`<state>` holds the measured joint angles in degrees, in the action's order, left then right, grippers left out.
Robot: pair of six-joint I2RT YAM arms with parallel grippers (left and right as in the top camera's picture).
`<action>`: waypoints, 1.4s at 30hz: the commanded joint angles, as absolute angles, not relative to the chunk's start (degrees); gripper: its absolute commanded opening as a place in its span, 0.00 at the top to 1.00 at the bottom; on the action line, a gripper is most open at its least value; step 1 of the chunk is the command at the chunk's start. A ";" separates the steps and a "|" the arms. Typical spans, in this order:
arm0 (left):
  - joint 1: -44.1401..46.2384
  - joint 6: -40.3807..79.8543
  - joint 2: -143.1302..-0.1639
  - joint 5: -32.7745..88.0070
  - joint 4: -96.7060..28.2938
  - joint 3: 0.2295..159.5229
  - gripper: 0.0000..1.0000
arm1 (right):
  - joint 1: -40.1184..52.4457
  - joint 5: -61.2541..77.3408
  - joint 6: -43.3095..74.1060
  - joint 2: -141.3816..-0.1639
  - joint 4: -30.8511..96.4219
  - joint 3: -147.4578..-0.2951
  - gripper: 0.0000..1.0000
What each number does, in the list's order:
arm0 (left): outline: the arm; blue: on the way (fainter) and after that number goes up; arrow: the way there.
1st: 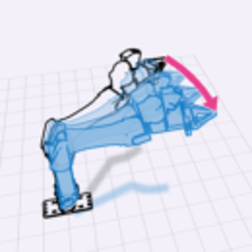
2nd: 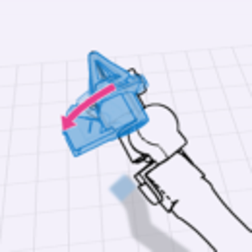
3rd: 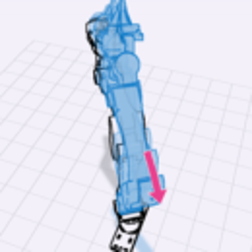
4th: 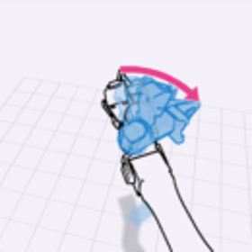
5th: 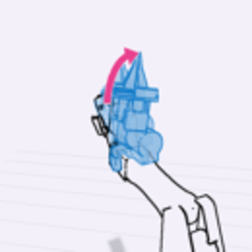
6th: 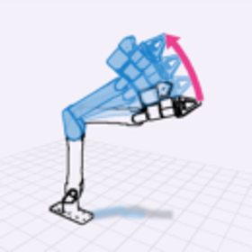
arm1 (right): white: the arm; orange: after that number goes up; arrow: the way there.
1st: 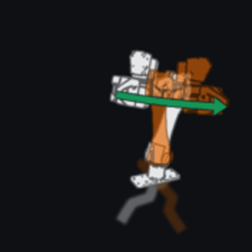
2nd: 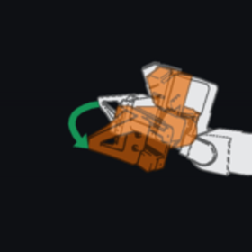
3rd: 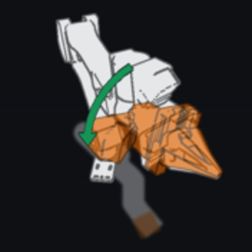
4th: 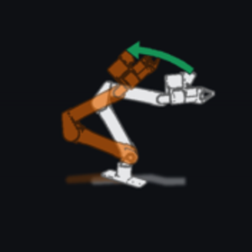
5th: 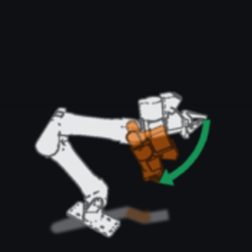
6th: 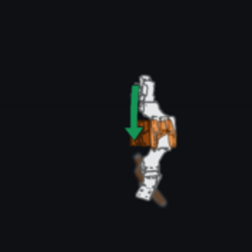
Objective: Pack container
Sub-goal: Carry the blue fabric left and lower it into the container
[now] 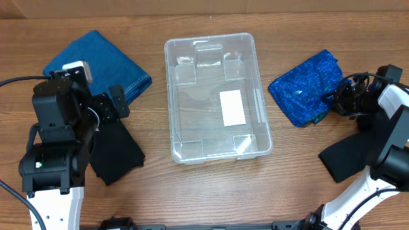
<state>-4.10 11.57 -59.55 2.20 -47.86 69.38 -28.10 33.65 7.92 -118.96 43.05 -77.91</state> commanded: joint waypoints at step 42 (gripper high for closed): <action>-3.73 10.28 -59.99 1.98 -48.53 70.63 0.00 | 20.78 35.97 -26.22 -105.43 48.12 -88.55 0.96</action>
